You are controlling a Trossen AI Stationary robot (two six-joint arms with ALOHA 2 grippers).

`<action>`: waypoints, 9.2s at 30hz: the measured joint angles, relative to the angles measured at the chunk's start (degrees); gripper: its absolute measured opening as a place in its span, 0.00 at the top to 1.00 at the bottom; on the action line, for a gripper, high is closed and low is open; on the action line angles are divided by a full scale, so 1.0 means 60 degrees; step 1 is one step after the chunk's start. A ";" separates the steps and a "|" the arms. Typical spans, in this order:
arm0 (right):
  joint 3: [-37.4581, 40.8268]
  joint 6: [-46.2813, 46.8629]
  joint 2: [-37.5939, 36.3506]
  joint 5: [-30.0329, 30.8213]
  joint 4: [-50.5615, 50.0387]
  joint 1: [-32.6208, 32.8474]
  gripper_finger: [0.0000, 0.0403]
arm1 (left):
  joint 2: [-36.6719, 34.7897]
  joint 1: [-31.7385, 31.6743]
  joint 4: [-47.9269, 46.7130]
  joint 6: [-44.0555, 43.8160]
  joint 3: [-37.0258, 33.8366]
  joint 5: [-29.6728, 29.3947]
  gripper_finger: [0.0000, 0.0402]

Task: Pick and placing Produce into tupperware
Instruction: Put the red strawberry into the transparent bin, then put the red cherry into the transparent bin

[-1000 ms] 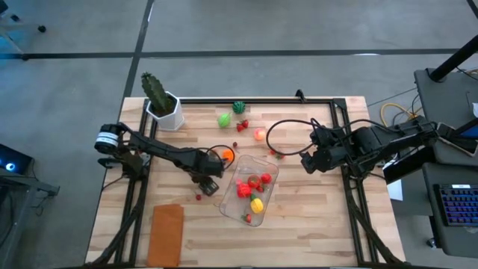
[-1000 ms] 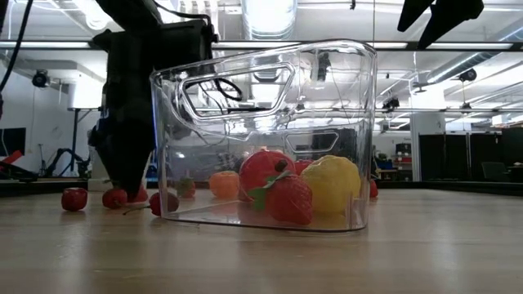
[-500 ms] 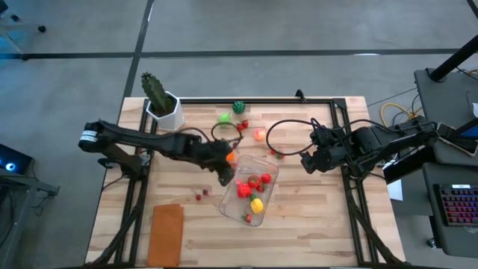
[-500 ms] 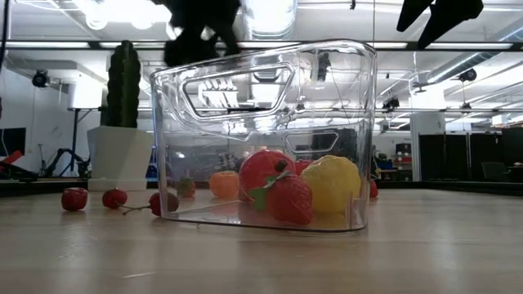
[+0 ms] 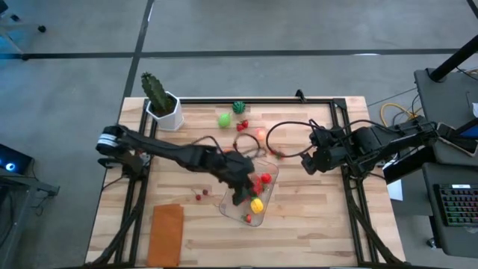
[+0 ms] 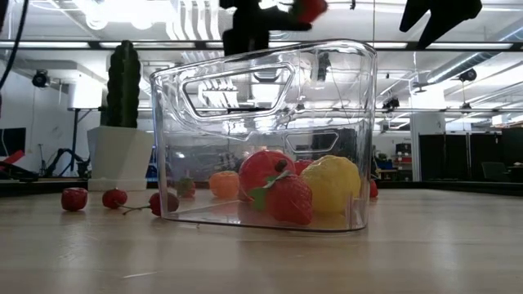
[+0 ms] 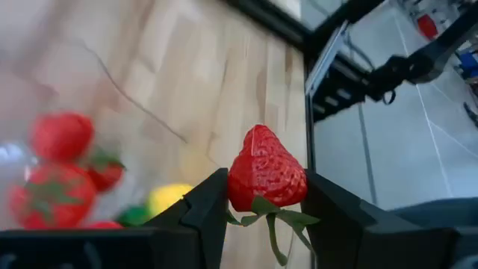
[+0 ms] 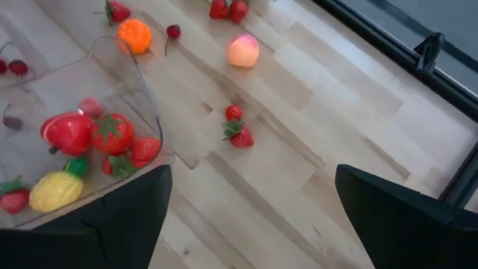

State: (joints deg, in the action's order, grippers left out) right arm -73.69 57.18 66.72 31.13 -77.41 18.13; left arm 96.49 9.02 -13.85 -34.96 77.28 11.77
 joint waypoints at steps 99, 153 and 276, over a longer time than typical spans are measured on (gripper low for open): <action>0.1207 -0.7238 0.6237 -0.5183 0.4318 -0.5650 0.44 | -0.3581 -0.1429 -0.4670 -0.2648 -0.2176 -0.3200 0.25; -0.0729 -0.8031 0.6811 -0.4726 0.4565 -0.6320 0.33 | -0.3570 -0.1429 -0.4272 -0.2610 -0.2442 -0.3254 0.25; -0.2503 -0.5624 0.4615 -0.3179 0.3953 -0.2409 0.14 | -0.3439 0.3136 -0.4125 -0.1419 -0.5438 -0.2620 0.25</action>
State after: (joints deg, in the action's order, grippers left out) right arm -88.71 23.44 94.41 12.06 -53.69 3.68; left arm 75.86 27.84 -38.60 -43.48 44.66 -3.95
